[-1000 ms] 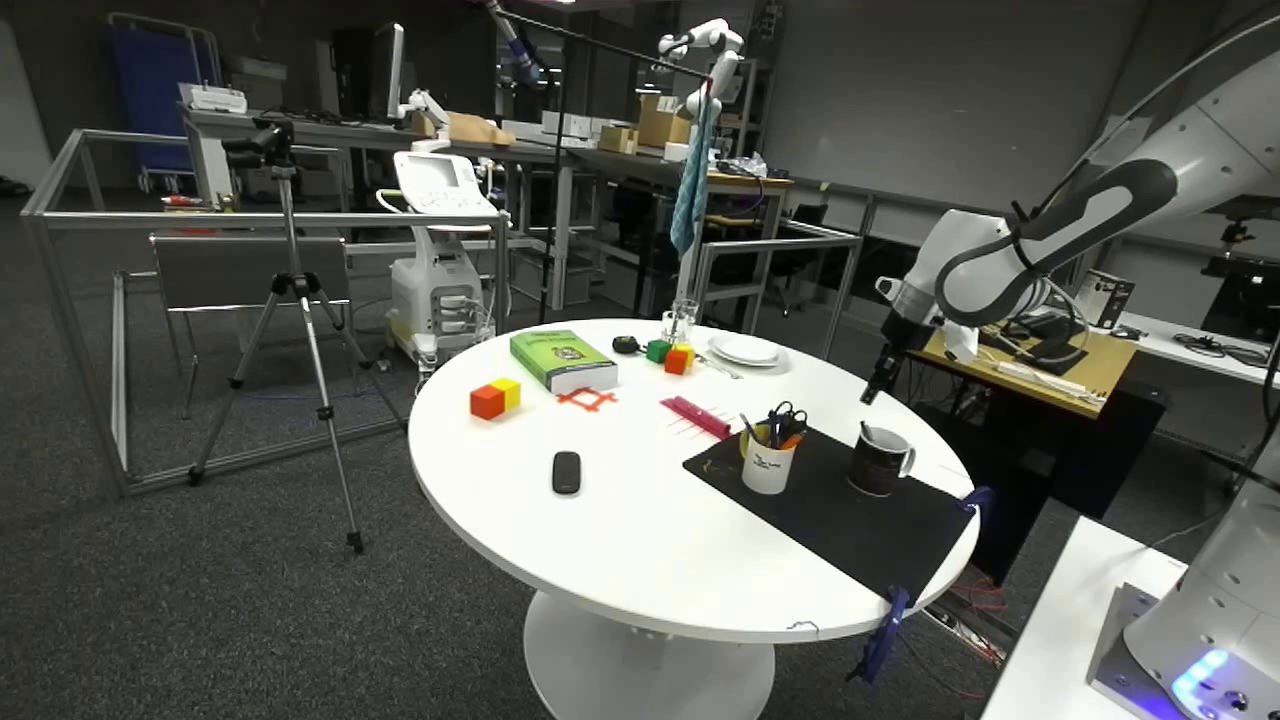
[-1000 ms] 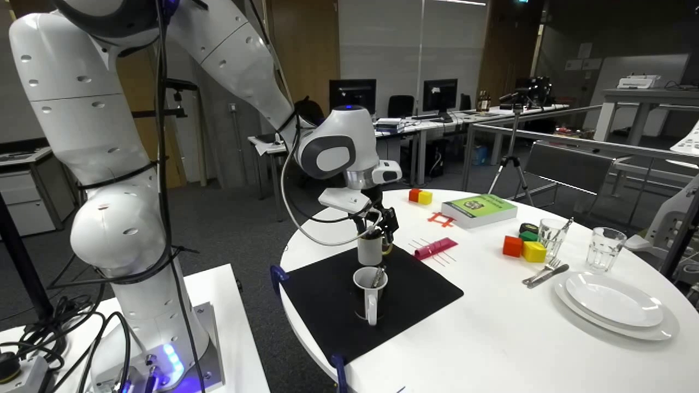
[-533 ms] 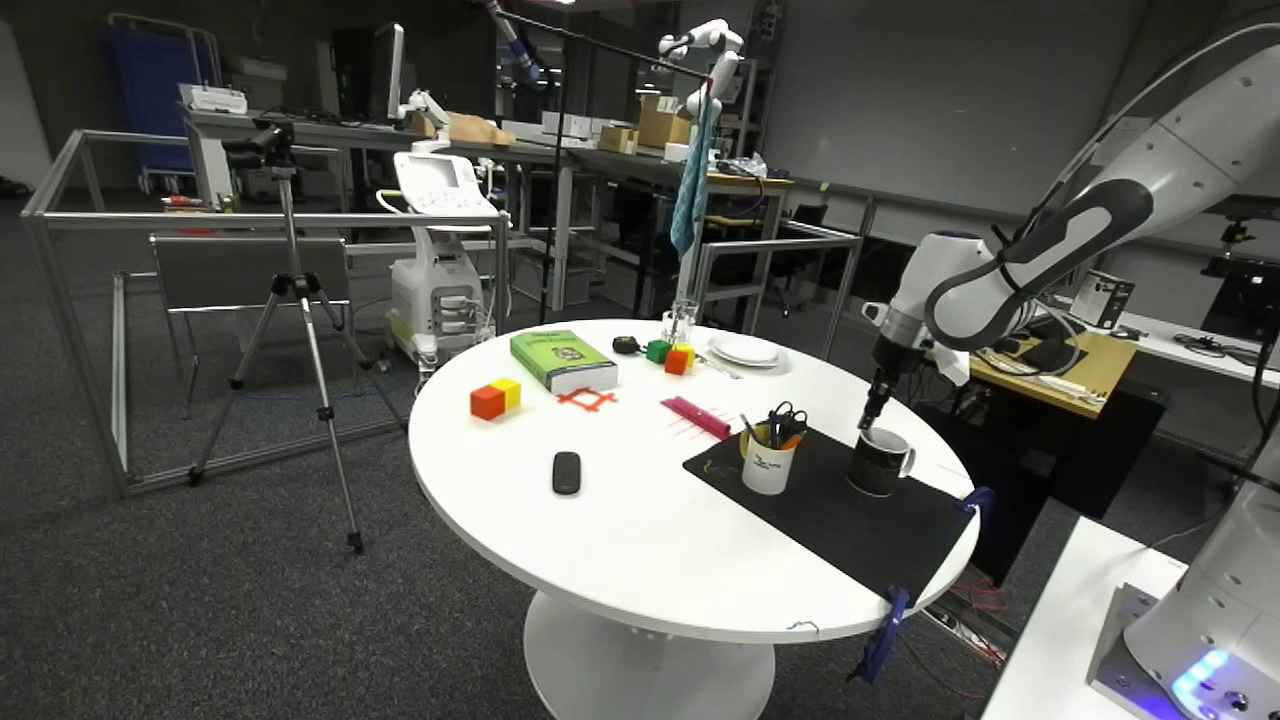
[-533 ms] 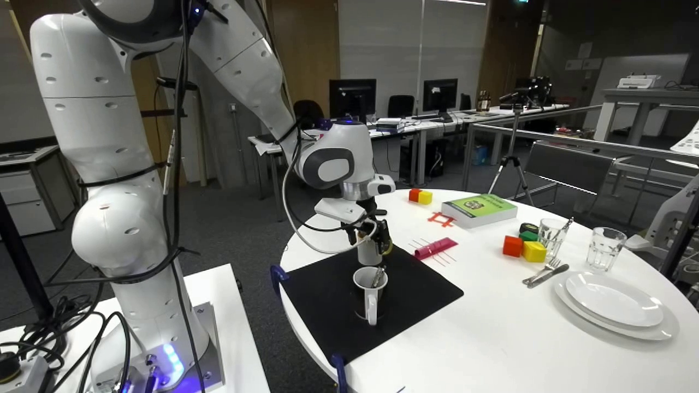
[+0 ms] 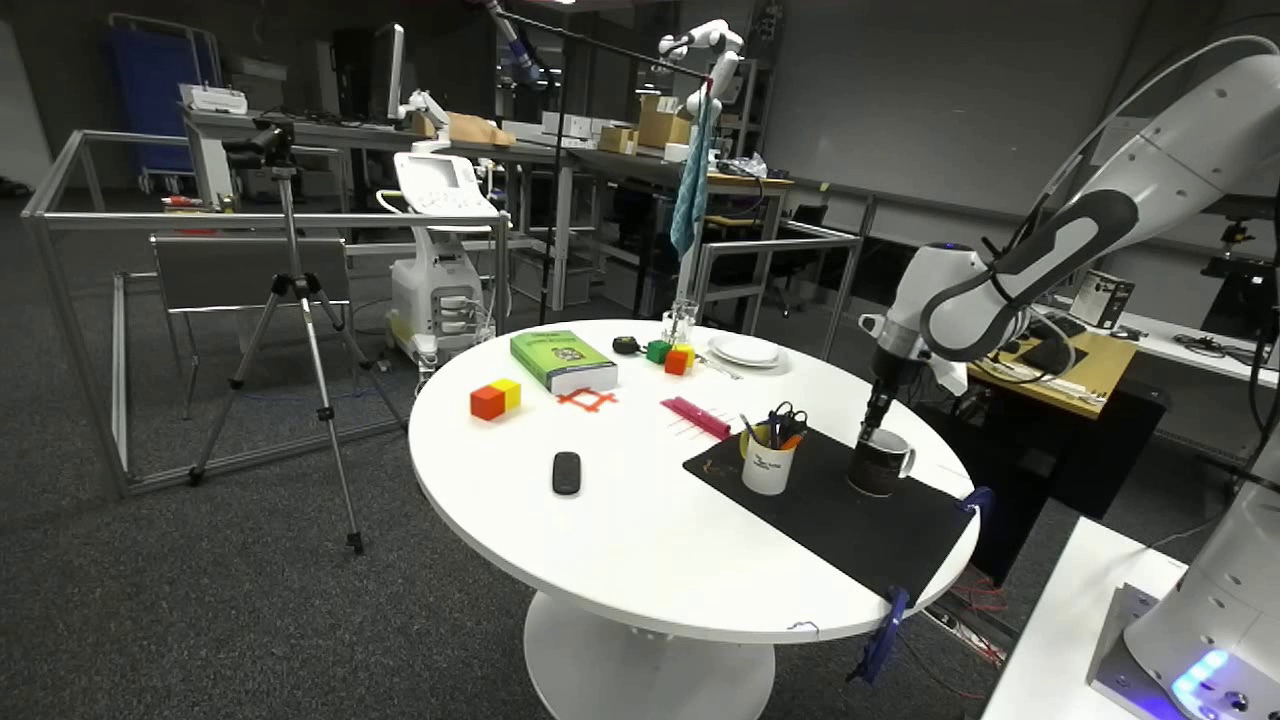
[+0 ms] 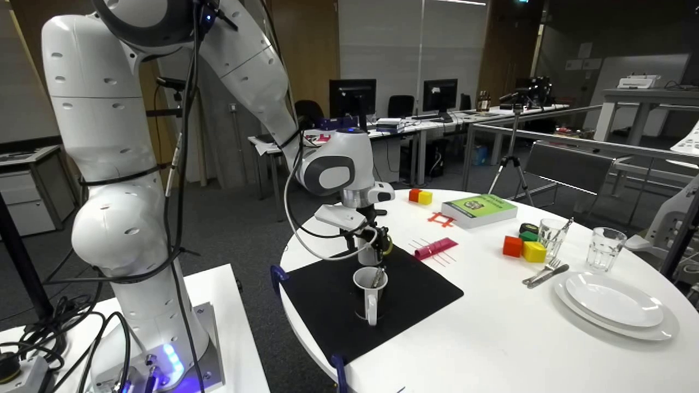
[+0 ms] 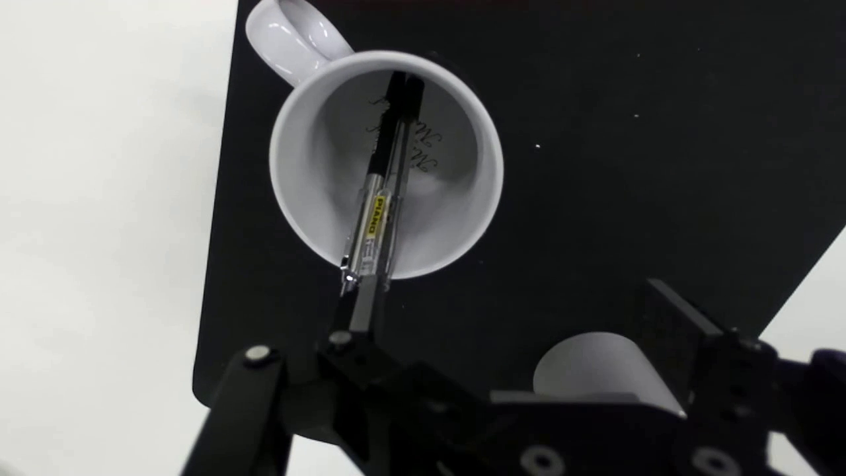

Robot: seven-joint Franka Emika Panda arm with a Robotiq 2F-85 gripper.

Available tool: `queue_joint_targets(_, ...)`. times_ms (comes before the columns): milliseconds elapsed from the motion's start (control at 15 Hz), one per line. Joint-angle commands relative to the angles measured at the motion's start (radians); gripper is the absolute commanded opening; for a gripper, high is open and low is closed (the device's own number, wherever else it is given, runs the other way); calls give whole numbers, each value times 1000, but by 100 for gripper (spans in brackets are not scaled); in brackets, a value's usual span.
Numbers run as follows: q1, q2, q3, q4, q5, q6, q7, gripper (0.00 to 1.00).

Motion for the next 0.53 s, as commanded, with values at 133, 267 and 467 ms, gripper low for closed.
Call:
queue_joint_targets(133,-18,20,10,-7,-21,86,-38,100)
queue_joint_targets(267,-19,36,9,-4,-30,109,-29,100)
queue_joint_targets(467,-19,53,2,-5,-66,147,-7,100)
